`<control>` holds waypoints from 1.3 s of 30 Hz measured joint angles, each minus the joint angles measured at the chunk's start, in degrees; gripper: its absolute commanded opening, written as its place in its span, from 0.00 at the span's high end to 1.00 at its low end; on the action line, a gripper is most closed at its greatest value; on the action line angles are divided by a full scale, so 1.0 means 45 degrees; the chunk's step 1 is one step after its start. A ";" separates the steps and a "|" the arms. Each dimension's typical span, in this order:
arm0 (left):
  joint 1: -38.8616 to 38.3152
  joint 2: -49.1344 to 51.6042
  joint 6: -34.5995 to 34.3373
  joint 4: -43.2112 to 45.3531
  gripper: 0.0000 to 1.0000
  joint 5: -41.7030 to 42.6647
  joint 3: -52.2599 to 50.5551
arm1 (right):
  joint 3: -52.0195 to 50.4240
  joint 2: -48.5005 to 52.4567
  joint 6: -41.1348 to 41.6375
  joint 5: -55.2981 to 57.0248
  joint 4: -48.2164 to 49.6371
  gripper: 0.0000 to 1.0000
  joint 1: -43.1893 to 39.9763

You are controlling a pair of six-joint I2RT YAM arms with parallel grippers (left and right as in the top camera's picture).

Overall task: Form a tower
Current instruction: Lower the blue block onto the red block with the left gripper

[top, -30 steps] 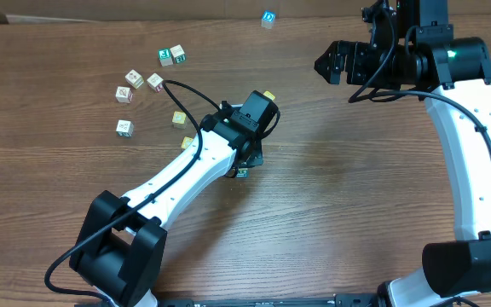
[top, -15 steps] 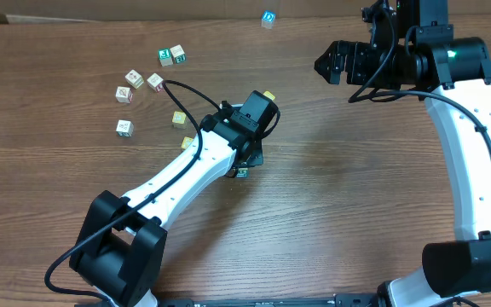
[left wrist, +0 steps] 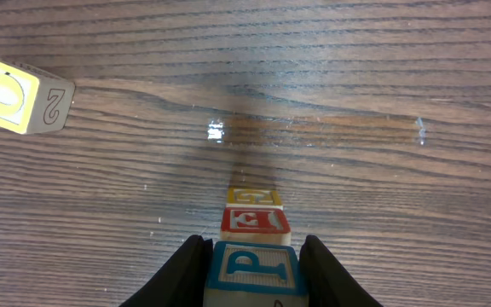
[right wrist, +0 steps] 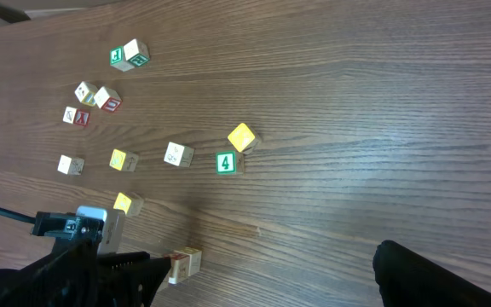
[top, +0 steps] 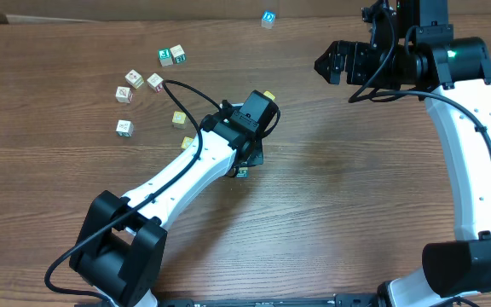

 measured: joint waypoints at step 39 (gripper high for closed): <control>0.0000 0.0000 0.0000 0.0019 0.67 0.0102 0.0000 | 0.0000 0.0000 -0.0005 0.0000 -0.0005 0.00 0.0005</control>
